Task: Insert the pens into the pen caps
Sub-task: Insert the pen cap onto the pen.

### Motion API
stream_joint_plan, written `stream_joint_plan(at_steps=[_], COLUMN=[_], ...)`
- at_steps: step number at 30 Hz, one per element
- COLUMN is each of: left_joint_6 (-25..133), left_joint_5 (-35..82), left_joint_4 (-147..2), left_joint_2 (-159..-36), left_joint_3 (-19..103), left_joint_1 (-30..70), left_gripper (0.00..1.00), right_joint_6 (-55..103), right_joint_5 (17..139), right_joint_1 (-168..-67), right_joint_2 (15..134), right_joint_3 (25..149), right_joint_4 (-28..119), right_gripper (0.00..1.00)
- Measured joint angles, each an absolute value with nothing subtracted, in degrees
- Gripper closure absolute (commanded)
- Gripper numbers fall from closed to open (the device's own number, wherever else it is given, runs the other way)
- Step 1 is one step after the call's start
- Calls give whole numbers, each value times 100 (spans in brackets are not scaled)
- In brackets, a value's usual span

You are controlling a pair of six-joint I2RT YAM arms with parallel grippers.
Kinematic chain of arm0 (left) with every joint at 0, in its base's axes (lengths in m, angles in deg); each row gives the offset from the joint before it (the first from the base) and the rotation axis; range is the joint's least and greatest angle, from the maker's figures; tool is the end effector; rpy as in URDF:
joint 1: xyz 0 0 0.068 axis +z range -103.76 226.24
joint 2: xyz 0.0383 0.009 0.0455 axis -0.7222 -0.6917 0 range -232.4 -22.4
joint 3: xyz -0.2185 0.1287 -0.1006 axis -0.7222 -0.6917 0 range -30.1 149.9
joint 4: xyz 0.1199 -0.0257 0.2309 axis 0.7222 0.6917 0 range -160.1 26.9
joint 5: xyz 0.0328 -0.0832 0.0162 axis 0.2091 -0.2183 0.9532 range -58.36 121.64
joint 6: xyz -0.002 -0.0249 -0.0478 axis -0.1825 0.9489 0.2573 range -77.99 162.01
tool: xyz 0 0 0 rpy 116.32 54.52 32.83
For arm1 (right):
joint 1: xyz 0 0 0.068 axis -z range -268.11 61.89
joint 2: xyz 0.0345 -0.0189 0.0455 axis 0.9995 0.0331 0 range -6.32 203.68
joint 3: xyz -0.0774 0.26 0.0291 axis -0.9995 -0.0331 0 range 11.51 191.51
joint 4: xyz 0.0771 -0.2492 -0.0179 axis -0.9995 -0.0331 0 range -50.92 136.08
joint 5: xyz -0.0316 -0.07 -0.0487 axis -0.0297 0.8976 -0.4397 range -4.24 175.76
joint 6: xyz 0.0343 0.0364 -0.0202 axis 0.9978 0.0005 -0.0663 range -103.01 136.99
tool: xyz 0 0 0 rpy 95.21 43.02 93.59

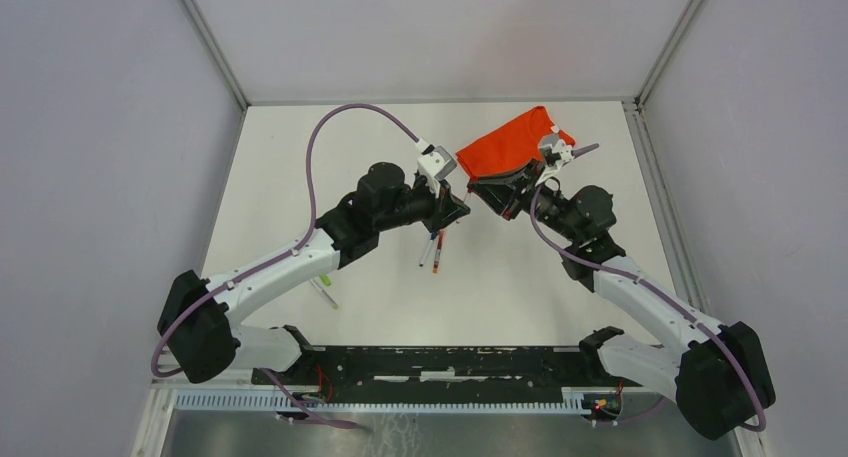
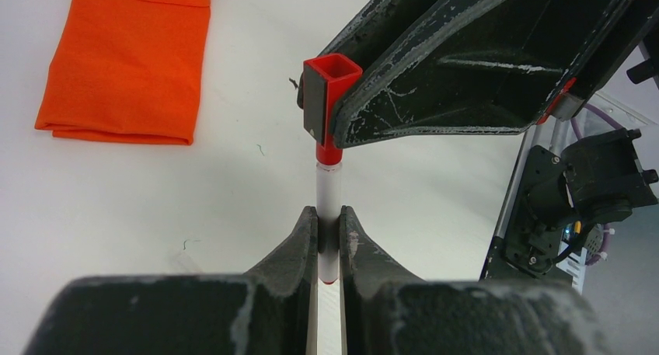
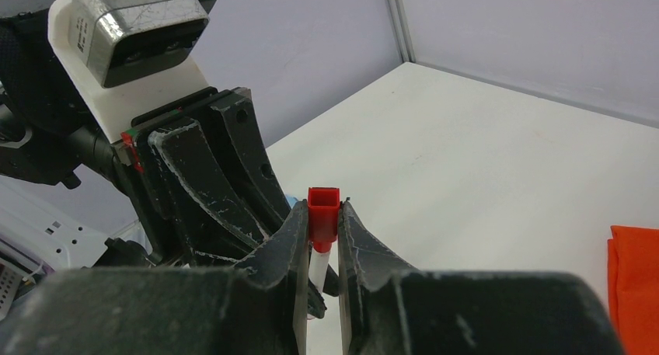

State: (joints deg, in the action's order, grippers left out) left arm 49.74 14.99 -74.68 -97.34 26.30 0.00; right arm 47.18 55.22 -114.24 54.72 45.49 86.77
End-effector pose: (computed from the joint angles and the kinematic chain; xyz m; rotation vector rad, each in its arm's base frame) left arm 0.2054 -0.2292 0.3213 0.8284 1.7149 -0.9179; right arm 0.2070 0.1217 0.3111 -0.4323 1.4036 1.1665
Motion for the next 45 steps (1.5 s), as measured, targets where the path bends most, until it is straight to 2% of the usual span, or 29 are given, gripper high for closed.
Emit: stream_joint_plan(at_steps=[9, 16, 21, 33, 45], left_joint_6=[4974, 4974, 4974, 4974, 4974], left_joint_5=[1508, 1515, 1517, 1513, 1510], left_joint_4=[-7472, -7540, -7548, -7601, -7601], left_joint_2=[-9734, -9723, -9723, -9723, -9723], left_joint_3=[2630, 2630, 2630, 2630, 2630], left_joint_1=[-2, -2, -2, -2, -2], left_gripper=[98, 98, 98, 98, 98], right_joint_6=[4732, 4666, 4426, 4133, 4437], right_joint_5=[5522, 5424, 5445, 5889, 5710], right_joint_1=[-11426, -11437, -11434, -11430, -11430], right_joint_2=[5463, 5371, 5238, 5227, 5669], right_joint_3=[4558, 4575, 4746, 5323, 5456], right_joint_4=[8673, 8413, 8052, 7464, 7551], right_gripper=[70, 43, 35, 33, 51])
